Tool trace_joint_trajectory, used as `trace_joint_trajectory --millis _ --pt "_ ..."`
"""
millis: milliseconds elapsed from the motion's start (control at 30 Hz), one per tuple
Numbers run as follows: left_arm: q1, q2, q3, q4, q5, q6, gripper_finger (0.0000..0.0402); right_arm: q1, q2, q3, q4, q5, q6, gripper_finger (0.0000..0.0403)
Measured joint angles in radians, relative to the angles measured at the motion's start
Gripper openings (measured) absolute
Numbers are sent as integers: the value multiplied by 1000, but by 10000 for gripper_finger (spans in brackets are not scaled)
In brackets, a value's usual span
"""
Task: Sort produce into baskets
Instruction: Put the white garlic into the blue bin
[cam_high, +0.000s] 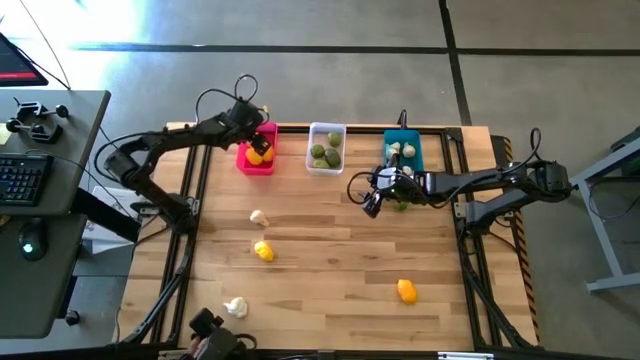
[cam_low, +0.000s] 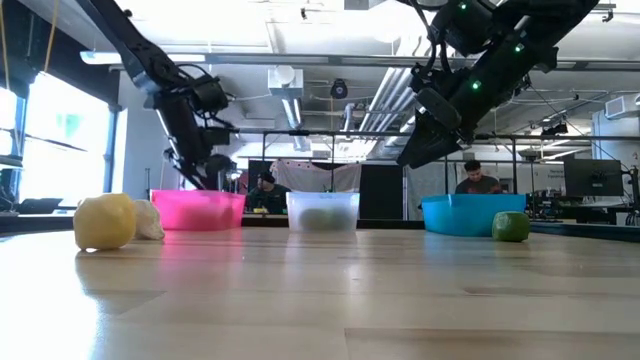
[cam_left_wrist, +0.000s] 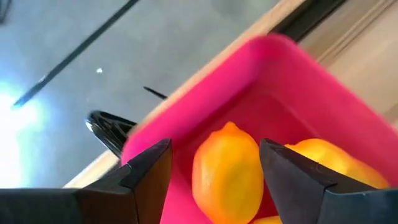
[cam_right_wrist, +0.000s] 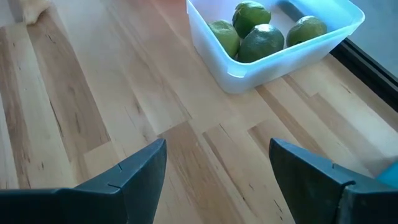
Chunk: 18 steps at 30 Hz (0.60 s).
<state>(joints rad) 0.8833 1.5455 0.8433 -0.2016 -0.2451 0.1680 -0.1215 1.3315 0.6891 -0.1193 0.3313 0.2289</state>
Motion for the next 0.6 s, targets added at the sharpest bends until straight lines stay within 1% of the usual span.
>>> trace_joint_trajectory --millis 67,133,233,333,467,500,533,600 --pt "-6 -28 0 -1 21 38 226 0 0 0 2 0 -7 273" --pt "-28 -58 0 -2 54 74 217 0 0 0 13 19 -7 260" --pt "-82 -108 -13 -2 108 125 194 14 0 0 16 109 -2 217" --pt "-156 -157 -43 0 134 174 161 43 0 0 42 189 -26 145" --pt "-272 -221 -99 4 185 235 110 67 0 -12 112 194 -40 32" --pt "-300 -236 -110 5 207 240 97 73 0 -30 159 193 -48 16" --pt "-329 -251 -121 6 234 244 85 79 0 -53 207 191 -54 11" --pt "-391 -278 -137 6 286 245 62 84 1 -111 329 173 -50 19"
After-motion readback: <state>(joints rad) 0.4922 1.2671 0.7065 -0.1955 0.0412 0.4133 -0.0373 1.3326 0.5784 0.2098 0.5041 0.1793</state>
